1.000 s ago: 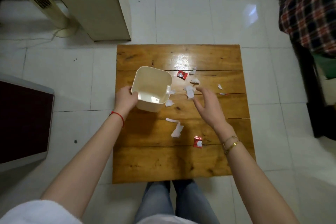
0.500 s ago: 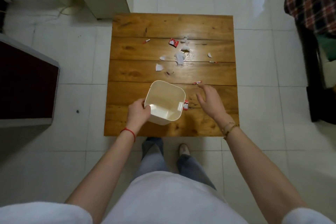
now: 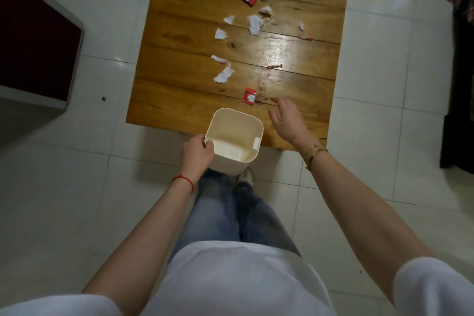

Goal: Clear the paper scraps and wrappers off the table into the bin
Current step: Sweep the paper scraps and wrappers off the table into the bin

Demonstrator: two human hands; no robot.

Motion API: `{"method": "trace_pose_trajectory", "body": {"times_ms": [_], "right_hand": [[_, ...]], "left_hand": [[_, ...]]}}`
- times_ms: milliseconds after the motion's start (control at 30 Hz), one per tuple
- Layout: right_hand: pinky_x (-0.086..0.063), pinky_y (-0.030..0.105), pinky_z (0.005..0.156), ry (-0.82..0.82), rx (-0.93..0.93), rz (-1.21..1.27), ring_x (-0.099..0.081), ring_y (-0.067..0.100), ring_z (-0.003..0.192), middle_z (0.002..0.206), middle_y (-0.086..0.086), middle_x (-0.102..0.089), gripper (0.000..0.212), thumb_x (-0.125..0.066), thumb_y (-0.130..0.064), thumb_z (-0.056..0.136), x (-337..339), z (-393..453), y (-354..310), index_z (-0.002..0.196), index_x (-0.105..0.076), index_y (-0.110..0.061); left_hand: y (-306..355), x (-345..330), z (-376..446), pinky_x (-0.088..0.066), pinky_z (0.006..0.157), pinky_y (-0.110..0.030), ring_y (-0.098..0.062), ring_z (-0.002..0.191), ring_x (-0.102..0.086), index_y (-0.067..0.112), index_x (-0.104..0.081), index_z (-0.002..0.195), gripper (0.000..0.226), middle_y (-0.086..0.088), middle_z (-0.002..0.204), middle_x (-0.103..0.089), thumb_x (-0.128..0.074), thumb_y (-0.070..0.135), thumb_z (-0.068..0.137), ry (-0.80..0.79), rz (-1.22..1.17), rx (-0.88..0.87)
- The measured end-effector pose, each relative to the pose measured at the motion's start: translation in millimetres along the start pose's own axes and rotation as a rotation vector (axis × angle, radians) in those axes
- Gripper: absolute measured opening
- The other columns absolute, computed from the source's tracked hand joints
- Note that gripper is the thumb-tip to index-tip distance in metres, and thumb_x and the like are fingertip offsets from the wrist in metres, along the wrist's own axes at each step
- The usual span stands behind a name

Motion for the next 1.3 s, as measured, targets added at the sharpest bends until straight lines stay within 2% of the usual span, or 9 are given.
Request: {"method": "trace_pose_trajectory", "body": {"times_ms": [133,267,500,600,833,1000,1167,1233,1300], "right_hand": [[-0.032,0.036,0.108,-0.015,0.050,0.017,-0.042,0.027,0.129,0.138,0.012,-0.049,0.043,-0.047,-0.024,0.098,-18.9,17.3,-2.3,0.138,-0.044,-0.010],[-0.025,0.036,0.115,-0.035,0.091,0.006,-0.033,0.026,0.139,0.151,0.012,-0.036,0.046,-0.045,-0.024,0.099,-39.8,43.4,-4.9,0.143,-0.039,-0.010],[-0.022,0.036,0.116,-0.114,0.137,-0.062,-0.026,0.024,0.143,0.156,0.009,-0.026,0.050,-0.042,-0.026,0.100,-82.4,76.1,1.2,0.147,-0.032,-0.011],[-0.024,0.039,0.117,-0.167,0.133,-0.108,-0.024,0.026,0.143,0.158,0.009,-0.022,0.053,-0.042,-0.027,0.100,-98.2,81.0,7.6,0.148,-0.028,-0.009],[-0.022,0.039,0.117,-0.180,0.203,-0.211,-0.026,0.028,0.142,0.157,0.008,-0.025,0.053,-0.042,-0.028,0.099,-126.3,56.7,15.5,0.147,-0.031,-0.009],[-0.029,0.043,0.115,-0.248,0.328,-0.238,-0.033,0.026,0.138,0.152,0.006,-0.033,0.050,-0.044,-0.030,0.098,-143.1,9.3,10.7,0.144,-0.039,-0.011],[-0.032,0.030,0.104,-0.376,0.568,-0.212,-0.050,0.023,0.122,0.135,0.008,-0.054,0.037,-0.047,-0.023,0.094,-152.5,-20.5,-2.0,0.127,-0.056,-0.008],[-0.037,0.031,0.103,-0.348,0.555,-0.185,-0.051,0.022,0.120,0.133,0.008,-0.054,0.036,-0.046,-0.023,0.094,-151.4,-17.3,-5.6,0.127,-0.056,-0.009],[-0.041,0.037,0.103,-0.238,0.472,-0.170,-0.049,0.022,0.123,0.136,0.008,-0.051,0.038,-0.044,-0.022,0.096,-144.2,1.2,-9.0,0.131,-0.052,-0.010]], "left_hand": [[-20.8,-20.9,0.6,-0.039,0.062,-0.028,-0.023,0.071,-0.054,0.007,-0.063,0.103,0.025,-0.008,0.081,-0.060,-0.045,0.017,0.089,-0.004,-0.015,0.028],[-45.3,-46.8,8.3,-0.040,0.063,-0.027,-0.022,0.070,-0.055,0.009,-0.062,0.107,0.026,-0.004,0.079,-0.060,-0.045,0.017,0.089,-0.032,-0.055,0.067],[-84.1,-98.8,21.6,-0.042,0.073,-0.027,-0.026,0.095,-0.061,0.009,-0.058,0.120,0.035,-0.011,0.112,-0.067,-0.046,0.014,0.088,-0.114,-0.199,0.207],[-96.1,-112.3,28.2,-0.039,0.074,-0.025,-0.020,0.088,-0.057,0.009,-0.058,0.119,0.035,-0.010,0.112,-0.067,-0.046,0.012,0.087,-0.137,-0.235,0.241],[-115.5,-126.9,43.0,-0.039,0.074,-0.024,-0.016,0.086,-0.055,0.008,-0.053,0.126,0.040,-0.009,0.114,-0.066,-0.048,0.011,0.087,-0.160,-0.231,0.259],[-120.9,-129.0,52.7,-0.039,0.077,-0.025,-0.028,0.101,-0.062,0.007,-0.055,0.123,0.037,-0.012,0.115,-0.067,-0.048,0.011,0.087,-0.141,-0.271,0.331],[-117.3,-124.1,63.0,-0.040,0.078,-0.025,-0.027,0.100,-0.063,0.006,-0.056,0.120,0.034,-0.012,0.114,-0.068,-0.050,0.010,0.087,-0.098,-0.331,0.324],[-117.7,-122.6,65.6,-0.041,0.080,-0.025,-0.027,0.101,-0.063,0.005,-0.055,0.121,0.035,-0.013,0.115,-0.067,-0.050,0.010,0.087,-0.096,-0.350,0.326],[-119.1,-121.4,67.5,-0.043,0.081,-0.026,-0.027,0.101,-0.063,0.005,-0.053,0.124,0.037,-0.013,0.116,-0.067,-0.050,0.011,0.087,-0.103,-0.349,0.330]]}}
Point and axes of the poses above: each hand's wrist, its own z-axis towards the middle knuckle, its own x-axis out of the back of the hand, y = z × x, the point moved 3 cm from there along z, towards the middle knuckle
